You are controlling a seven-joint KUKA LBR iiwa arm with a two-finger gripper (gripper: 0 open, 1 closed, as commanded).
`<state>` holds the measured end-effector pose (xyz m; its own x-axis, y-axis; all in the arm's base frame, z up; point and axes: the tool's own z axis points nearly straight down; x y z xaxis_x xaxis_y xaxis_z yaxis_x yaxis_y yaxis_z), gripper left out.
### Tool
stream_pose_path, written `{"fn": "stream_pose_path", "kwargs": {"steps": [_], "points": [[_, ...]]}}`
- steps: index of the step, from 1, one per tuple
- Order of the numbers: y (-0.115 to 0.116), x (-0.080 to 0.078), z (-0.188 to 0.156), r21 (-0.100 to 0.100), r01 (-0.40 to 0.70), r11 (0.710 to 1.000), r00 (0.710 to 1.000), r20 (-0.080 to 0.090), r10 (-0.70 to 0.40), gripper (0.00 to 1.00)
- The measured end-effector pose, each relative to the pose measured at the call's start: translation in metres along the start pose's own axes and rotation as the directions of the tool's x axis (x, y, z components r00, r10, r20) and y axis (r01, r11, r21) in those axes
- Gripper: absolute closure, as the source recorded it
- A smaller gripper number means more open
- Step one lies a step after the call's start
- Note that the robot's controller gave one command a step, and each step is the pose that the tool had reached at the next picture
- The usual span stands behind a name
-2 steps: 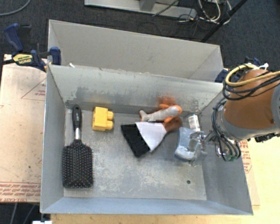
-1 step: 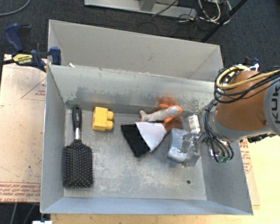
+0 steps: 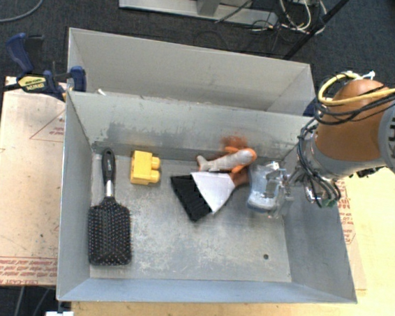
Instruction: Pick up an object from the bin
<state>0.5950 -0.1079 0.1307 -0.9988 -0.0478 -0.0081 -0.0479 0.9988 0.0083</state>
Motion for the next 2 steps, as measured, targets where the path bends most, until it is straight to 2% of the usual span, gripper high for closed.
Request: {"fn": "stream_pose_path", "kwargs": {"steps": [1, 2], "points": [[0.007, 0.023, -0.021, 0.004, 0.038, 0.999, 0.999, -0.002, -0.038, 1.00], [0.003, 0.024, -0.068, -0.004, 0.053, 0.999, 0.999, -0.007, -0.054, 1.00]]}}
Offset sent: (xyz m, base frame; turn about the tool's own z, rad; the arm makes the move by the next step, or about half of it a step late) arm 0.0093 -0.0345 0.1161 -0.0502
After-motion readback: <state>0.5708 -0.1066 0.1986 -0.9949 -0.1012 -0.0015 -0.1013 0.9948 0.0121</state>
